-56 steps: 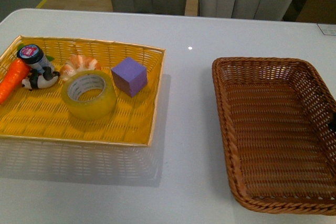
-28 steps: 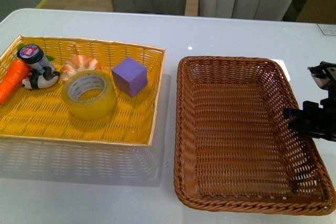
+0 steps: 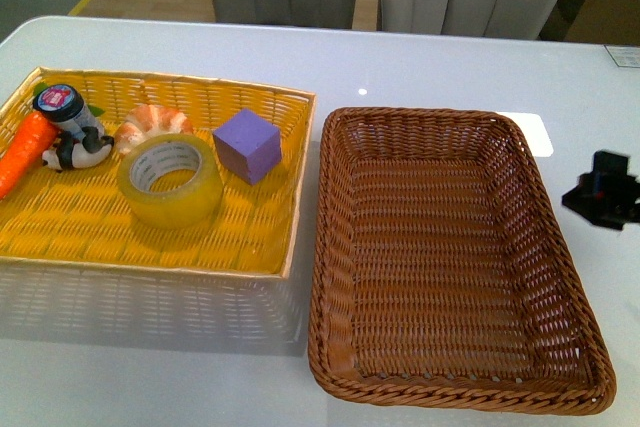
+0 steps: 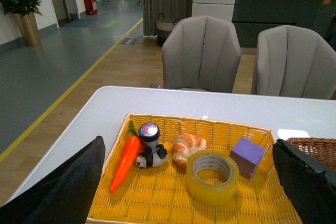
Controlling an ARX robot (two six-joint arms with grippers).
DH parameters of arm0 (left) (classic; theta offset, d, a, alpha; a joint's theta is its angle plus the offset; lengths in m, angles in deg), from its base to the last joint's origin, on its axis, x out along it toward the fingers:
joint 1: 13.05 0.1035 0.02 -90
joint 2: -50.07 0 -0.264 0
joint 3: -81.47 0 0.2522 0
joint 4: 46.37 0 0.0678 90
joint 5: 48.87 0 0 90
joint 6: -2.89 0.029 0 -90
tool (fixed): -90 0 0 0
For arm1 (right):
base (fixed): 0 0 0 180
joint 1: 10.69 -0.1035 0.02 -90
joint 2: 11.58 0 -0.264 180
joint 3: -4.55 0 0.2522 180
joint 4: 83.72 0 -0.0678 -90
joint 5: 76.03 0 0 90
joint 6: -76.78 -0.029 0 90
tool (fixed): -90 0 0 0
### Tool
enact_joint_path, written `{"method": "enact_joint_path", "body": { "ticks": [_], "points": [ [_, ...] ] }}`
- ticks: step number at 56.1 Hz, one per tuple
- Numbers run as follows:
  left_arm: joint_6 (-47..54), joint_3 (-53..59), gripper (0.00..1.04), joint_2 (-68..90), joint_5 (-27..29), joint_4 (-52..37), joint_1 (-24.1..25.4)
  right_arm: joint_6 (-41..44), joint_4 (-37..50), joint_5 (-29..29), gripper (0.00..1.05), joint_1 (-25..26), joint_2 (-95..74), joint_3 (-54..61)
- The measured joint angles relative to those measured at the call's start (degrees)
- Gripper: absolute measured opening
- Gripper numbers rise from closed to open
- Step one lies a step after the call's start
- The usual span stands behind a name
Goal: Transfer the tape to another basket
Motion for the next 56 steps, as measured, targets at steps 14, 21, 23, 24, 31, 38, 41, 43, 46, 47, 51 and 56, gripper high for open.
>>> {"method": "enact_joint_path", "body": {
  "ticks": [14, 21, 23, 24, 31, 38, 41, 43, 46, 47, 51, 56],
  "points": [
    [0.0, 0.0, 0.96, 0.0, 0.0, 0.0, 0.0, 2.6, 20.9, -1.0, 0.86, 5.8, 14.2, 12.5],
    [0.0, 0.0, 0.96, 0.0, 0.0, 0.0, 0.0, 3.6, 39.9, -1.1, 0.66, 6.5, 24.5, 24.9],
    [0.0, 0.0, 0.96, 0.0, 0.0, 0.0, 0.0, 3.8, 40.5, -1.2, 0.61, 6.5, 28.8, 26.9],
    [0.0, 0.0, 0.96, 0.0, 0.0, 0.0, 0.0, 3.9, 40.6, -1.0, 0.58, 6.3, 31.5, 28.0],
    [0.0, 0.0, 0.96, 0.0, 0.0, 0.0, 0.0, 4.4, 38.8, 1.0, 0.38, 5.4, 40.5, 32.2],
    [0.0, 0.0, 0.96, 0.0, 0.0, 0.0, 0.0, 4.5, 35.2, 1.9, 0.17, 3.4, 45.4, 35.2],
    [0.0, 0.0, 0.96, 0.0, 0.0, 0.0, 0.0, 4.6, 33.8, 2.7, 0.08, 2.9, 47.9, 36.0],
    [0.0, 0.0, 0.96, 0.0, 0.0, 0.0, 0.0, 4.6, 32.5, 3.4, 0.01, 2.5, 49.9, 36.6],
    [0.0, 0.0, 0.96, 0.0, 0.0, 0.0, 0.0, 4.7, 30.9, 3.9, 0.02, 2.1, 52.4, 37.3],
    [0.0, 0.0, 0.96, 0.0, 0.0, 0.0, 0.0, 4.7, 30.5, 4.0, 0.02, 2.0, 52.9, 37.4],
    [0.0, 0.0, 0.96, 0.0, 0.0, 0.0, 0.0, 4.7, 28.0, 4.5, 0.02, 1.3, 56.2, 38.3],
    [0.0, 0.0, 0.96, 0.0, 0.0, 0.0, 0.0, 4.7, 24.5, 8.7, 0.02, -2.3, 60.6, 39.3]
  ]
}}
